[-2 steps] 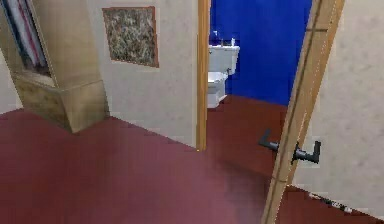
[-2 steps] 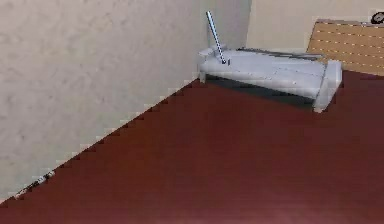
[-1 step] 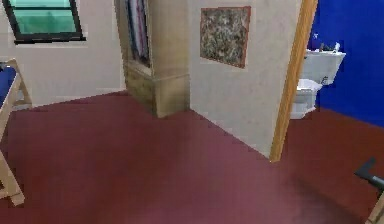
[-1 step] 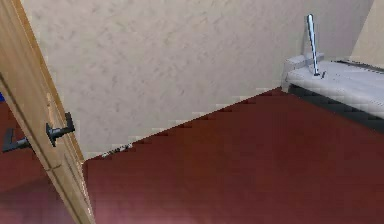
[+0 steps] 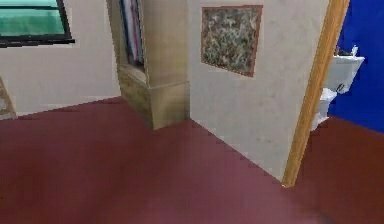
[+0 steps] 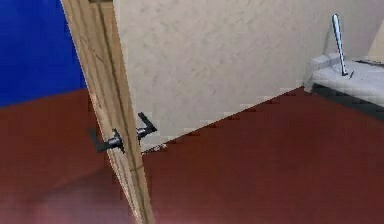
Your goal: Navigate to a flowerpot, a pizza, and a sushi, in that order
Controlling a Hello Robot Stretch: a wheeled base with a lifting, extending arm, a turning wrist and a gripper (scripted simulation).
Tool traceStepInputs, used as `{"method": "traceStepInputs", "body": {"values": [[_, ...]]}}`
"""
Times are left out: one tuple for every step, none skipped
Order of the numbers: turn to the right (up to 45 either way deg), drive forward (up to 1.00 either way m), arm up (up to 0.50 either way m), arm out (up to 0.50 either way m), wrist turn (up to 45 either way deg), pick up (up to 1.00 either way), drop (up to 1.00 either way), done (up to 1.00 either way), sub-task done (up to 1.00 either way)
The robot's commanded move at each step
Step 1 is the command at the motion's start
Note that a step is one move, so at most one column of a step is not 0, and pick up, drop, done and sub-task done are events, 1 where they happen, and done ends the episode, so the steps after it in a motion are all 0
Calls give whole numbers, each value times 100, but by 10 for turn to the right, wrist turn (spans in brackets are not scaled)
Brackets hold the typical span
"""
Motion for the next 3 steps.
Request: {"method": "traceStepInputs", "body": {"values": [[90,0,0,0,0,0,0,0,0],[0,50,0,0,0,0,0,0,0],[450,0,0,0,0,0,0,0,0]]}}
